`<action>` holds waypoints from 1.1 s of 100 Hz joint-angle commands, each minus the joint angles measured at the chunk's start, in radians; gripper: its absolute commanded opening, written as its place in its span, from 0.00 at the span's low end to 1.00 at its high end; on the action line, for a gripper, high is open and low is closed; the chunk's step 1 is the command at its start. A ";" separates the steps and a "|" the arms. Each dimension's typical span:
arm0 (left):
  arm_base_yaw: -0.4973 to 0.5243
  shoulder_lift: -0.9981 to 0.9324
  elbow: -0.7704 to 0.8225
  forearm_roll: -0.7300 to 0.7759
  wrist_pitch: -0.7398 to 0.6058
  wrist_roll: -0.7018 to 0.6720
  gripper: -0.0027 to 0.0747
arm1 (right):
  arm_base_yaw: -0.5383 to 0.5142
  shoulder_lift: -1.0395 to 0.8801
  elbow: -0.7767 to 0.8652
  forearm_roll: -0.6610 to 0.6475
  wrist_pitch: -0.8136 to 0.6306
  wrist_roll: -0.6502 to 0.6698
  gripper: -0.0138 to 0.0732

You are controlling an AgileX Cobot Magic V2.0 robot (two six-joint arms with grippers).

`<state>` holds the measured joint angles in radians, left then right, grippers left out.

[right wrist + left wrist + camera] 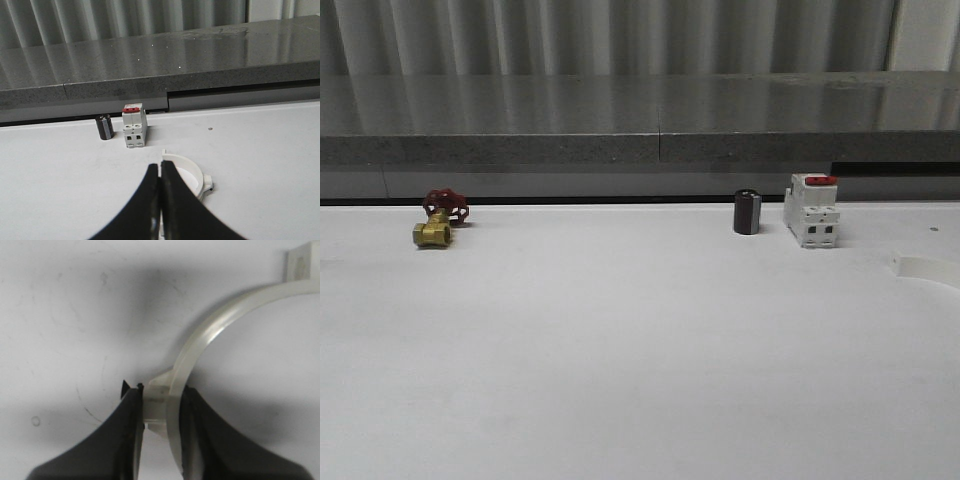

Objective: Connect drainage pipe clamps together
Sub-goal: 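Close the left gripper on the clamp half's flange and lift it, then carry the clamp half to table center, set it down, open left gripper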

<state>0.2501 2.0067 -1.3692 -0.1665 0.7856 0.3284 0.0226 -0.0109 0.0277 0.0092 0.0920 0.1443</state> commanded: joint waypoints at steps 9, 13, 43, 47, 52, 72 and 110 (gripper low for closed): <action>-0.050 -0.155 -0.026 -0.108 0.059 -0.013 0.04 | -0.008 -0.021 -0.016 -0.009 -0.085 -0.004 0.02; -0.085 -0.186 -0.026 -0.110 0.076 -0.055 0.04 | -0.008 -0.021 -0.016 -0.009 -0.085 -0.004 0.02; -0.402 -0.260 -0.026 -0.103 0.090 -0.328 0.04 | -0.008 -0.021 -0.016 -0.009 -0.085 -0.004 0.02; -0.455 -0.251 -0.026 -0.098 0.072 -0.356 0.04 | -0.008 -0.021 -0.016 -0.009 -0.085 -0.004 0.02; -0.513 -0.239 -0.026 -0.087 0.042 -0.393 0.04 | -0.008 -0.021 -0.016 -0.009 -0.085 -0.004 0.02; -0.683 -0.161 -0.026 -0.080 -0.094 -0.532 0.04 | -0.008 -0.021 -0.016 -0.009 -0.085 -0.004 0.02; -0.748 -0.015 -0.088 -0.080 -0.120 -0.615 0.04 | -0.008 -0.021 -0.016 -0.009 -0.085 -0.004 0.02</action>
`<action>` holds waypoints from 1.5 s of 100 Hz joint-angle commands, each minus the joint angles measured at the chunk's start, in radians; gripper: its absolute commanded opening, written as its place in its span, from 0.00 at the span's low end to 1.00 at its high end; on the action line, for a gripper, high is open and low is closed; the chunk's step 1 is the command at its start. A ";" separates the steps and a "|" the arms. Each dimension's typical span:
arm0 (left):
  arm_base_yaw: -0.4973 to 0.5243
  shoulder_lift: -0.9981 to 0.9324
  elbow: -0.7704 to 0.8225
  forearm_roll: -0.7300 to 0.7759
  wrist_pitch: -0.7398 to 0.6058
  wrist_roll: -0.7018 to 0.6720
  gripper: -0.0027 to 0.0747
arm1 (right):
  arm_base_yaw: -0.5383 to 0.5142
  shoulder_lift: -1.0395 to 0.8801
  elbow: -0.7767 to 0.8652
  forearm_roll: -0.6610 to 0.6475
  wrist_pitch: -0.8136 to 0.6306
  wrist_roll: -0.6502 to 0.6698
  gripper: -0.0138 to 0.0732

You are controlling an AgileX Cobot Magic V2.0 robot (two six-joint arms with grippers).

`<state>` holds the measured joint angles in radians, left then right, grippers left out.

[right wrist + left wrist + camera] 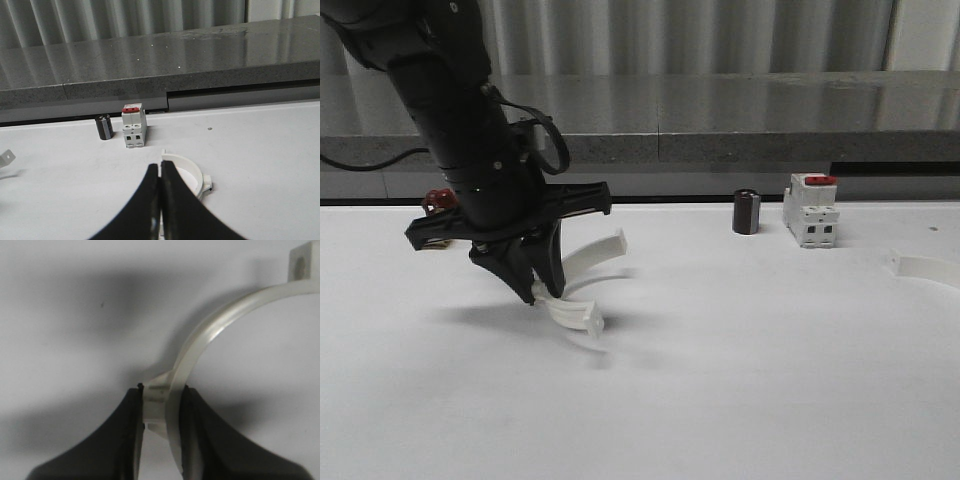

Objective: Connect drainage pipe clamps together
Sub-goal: 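Carry the clamp half to table center, set it down, open left gripper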

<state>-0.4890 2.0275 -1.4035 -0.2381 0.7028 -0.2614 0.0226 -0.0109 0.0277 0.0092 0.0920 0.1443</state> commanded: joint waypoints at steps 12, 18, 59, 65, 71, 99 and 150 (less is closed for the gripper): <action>-0.011 -0.018 -0.083 -0.009 -0.037 -0.041 0.04 | -0.008 -0.021 -0.016 -0.009 -0.085 -0.004 0.02; -0.011 -0.013 -0.089 -0.009 -0.031 -0.042 0.04 | -0.008 -0.021 -0.016 -0.009 -0.085 -0.004 0.02; -0.011 -0.011 -0.089 0.012 -0.016 -0.049 0.05 | -0.008 -0.021 -0.016 -0.009 -0.085 -0.004 0.02; -0.011 -0.011 -0.089 0.014 -0.016 -0.049 0.05 | -0.008 -0.021 -0.016 -0.009 -0.085 -0.004 0.02; -0.011 -0.007 -0.089 0.014 -0.015 -0.049 0.05 | -0.008 -0.021 -0.016 -0.009 -0.085 -0.004 0.02; -0.017 0.034 -0.092 0.019 0.021 -0.049 0.06 | -0.008 -0.021 -0.016 -0.009 -0.085 -0.004 0.02; -0.017 -0.009 -0.095 0.046 0.023 -0.016 0.89 | -0.008 -0.021 -0.016 -0.009 -0.085 -0.004 0.02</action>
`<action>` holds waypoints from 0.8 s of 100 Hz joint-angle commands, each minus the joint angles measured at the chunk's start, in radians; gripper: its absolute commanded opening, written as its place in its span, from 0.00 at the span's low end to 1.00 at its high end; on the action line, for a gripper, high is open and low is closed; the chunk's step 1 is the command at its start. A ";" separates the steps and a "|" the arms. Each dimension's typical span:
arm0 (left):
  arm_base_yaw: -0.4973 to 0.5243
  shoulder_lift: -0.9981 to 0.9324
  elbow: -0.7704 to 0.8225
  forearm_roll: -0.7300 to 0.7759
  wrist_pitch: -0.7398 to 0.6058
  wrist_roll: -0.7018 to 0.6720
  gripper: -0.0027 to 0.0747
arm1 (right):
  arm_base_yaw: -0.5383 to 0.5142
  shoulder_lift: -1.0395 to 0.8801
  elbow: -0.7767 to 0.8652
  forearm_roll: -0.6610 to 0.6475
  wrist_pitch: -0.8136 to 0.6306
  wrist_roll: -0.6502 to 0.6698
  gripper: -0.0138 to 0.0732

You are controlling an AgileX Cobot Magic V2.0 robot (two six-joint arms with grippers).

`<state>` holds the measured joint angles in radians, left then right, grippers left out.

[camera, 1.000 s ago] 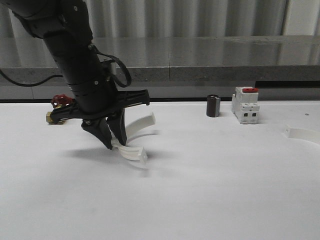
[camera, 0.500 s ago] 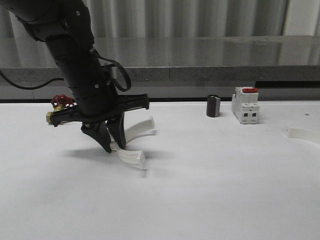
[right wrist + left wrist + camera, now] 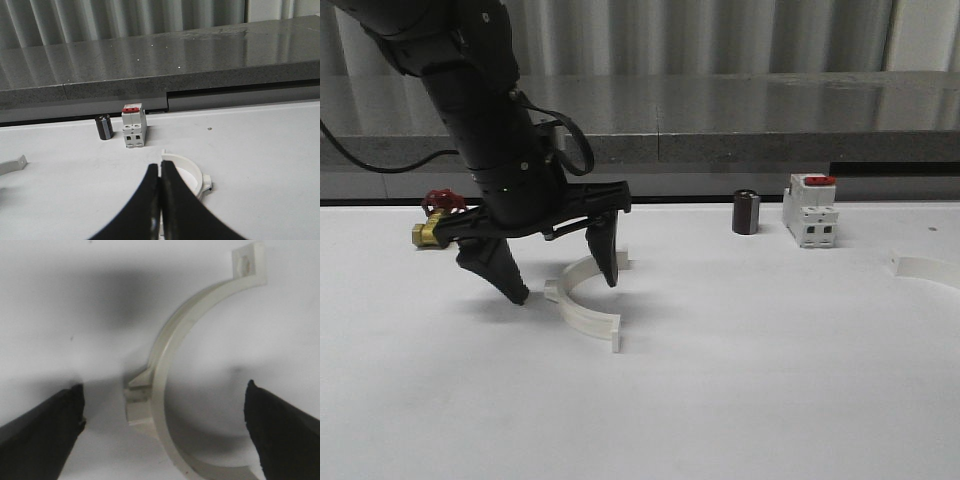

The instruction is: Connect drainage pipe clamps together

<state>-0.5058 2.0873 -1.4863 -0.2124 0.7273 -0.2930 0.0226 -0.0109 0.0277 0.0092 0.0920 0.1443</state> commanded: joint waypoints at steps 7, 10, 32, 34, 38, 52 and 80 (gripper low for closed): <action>-0.001 -0.102 -0.013 0.043 -0.010 0.025 0.86 | -0.008 -0.021 -0.016 -0.009 -0.085 -0.004 0.02; -0.001 -0.118 -0.013 0.054 -0.017 0.035 0.86 | -0.008 -0.021 -0.016 -0.009 -0.085 -0.004 0.02; 0.022 -0.309 0.011 0.088 -0.049 0.141 0.86 | -0.008 -0.021 -0.016 -0.009 -0.085 -0.004 0.02; 0.028 -0.332 0.019 0.099 -0.056 0.141 0.86 | -0.008 -0.021 -0.016 -0.009 -0.085 -0.004 0.02; 0.043 -0.378 0.039 0.117 -0.070 0.141 0.86 | -0.008 -0.021 -0.016 -0.009 -0.085 -0.004 0.02; 0.137 -0.541 0.152 0.149 -0.112 0.148 0.86 | -0.008 -0.021 -0.016 -0.009 -0.085 -0.004 0.02; 0.370 -0.883 0.469 0.149 -0.200 0.186 0.83 | -0.008 -0.021 -0.016 -0.009 -0.085 -0.004 0.02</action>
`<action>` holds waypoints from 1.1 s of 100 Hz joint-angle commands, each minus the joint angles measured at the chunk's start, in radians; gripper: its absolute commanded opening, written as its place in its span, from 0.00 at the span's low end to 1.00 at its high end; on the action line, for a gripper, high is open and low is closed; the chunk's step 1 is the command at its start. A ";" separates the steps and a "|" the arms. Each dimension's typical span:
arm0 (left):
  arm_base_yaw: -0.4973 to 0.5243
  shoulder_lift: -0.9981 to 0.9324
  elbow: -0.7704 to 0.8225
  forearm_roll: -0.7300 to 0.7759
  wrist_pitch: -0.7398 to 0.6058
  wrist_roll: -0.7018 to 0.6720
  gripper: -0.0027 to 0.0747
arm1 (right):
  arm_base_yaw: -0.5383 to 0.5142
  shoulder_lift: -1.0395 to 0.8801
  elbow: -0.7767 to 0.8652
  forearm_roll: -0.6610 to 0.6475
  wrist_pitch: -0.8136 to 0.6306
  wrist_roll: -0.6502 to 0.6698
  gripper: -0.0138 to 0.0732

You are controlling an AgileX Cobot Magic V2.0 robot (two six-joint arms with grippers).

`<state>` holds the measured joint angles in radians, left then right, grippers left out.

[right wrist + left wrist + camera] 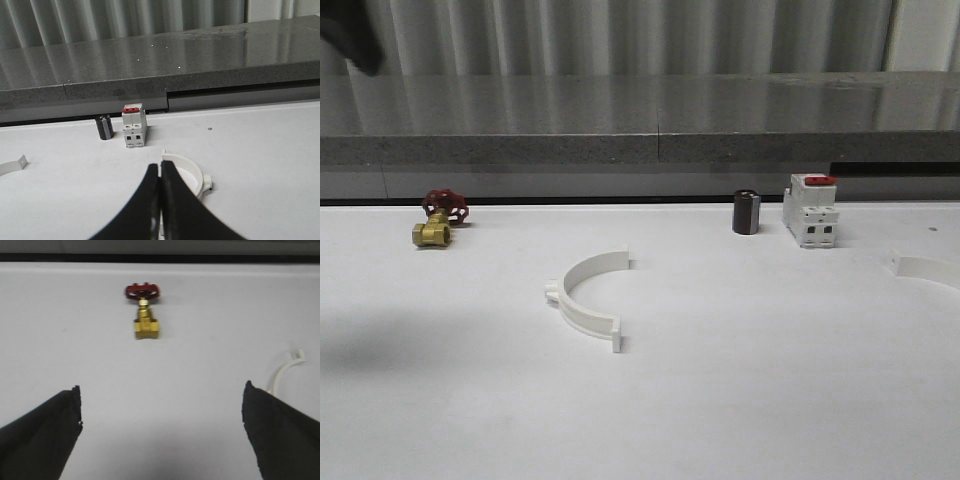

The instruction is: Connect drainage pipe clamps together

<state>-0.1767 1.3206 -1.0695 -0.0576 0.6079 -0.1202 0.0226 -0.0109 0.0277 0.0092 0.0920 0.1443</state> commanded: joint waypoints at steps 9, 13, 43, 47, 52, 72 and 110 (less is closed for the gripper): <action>0.071 -0.224 0.153 -0.006 -0.123 0.030 0.83 | -0.008 -0.021 -0.016 -0.009 -0.087 -0.004 0.02; 0.079 -0.277 0.203 -0.006 -0.138 0.030 0.83 | -0.008 -0.021 -0.016 -0.009 -0.087 -0.004 0.02; 0.079 -0.539 0.445 -0.006 -0.177 0.030 0.71 | -0.008 -0.020 -0.021 -0.009 -0.107 -0.004 0.02; 0.079 -0.572 0.471 -0.006 -0.190 0.030 0.62 | -0.008 -0.020 -0.033 -0.009 -0.100 -0.004 0.02; 0.079 -0.606 0.493 -0.006 -0.199 0.030 0.48 | -0.008 -0.015 -0.056 -0.009 -0.081 -0.004 0.02; 0.079 -0.673 0.519 -0.006 -0.221 0.030 0.01 | -0.008 0.144 -0.281 -0.009 0.229 -0.001 0.02; 0.079 -0.671 0.519 -0.006 -0.223 0.030 0.01 | -0.007 0.771 -0.790 -0.003 0.587 -0.001 0.02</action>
<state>-0.0992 0.6509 -0.5244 -0.0554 0.4608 -0.0914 0.0226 0.6624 -0.6624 0.0092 0.6907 0.1443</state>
